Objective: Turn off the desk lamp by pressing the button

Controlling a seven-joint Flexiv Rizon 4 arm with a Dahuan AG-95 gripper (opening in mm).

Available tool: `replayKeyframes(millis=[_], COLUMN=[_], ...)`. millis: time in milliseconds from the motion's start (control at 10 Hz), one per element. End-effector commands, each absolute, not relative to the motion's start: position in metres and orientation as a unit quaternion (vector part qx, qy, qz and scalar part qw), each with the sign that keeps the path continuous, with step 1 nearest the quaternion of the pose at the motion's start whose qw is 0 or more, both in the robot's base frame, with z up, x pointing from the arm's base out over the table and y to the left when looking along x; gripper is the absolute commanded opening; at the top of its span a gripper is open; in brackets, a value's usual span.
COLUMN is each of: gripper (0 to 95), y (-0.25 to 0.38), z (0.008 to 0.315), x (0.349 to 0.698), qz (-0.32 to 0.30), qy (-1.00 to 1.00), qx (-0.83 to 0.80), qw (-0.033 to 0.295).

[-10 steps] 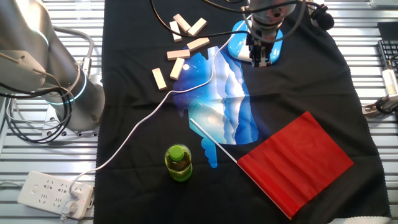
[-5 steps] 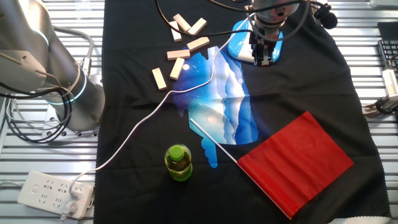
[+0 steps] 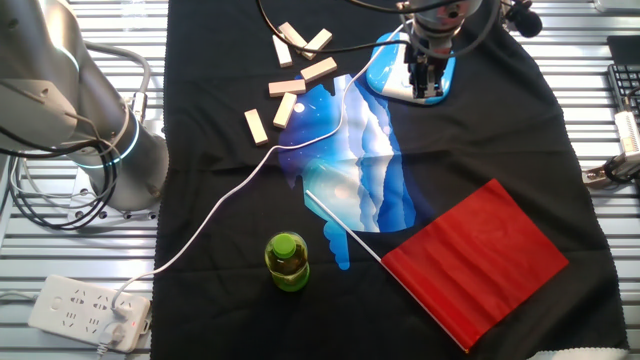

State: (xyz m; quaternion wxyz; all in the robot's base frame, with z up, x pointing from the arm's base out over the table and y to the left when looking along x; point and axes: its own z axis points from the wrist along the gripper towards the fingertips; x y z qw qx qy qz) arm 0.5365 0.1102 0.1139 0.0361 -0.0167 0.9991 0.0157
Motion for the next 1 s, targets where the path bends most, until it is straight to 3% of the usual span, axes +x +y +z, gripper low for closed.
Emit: replayKeyframes(millis=[100,1000], gripper=[0.0,0.0], y=[0.1103,0.1111], z=[0.1121,0.1086], x=[0.5376,0.5389], qz=[0.018,0.020], qy=[0.999,0.999], qx=[-0.021,-0.026], qw=[0.038,0.038])
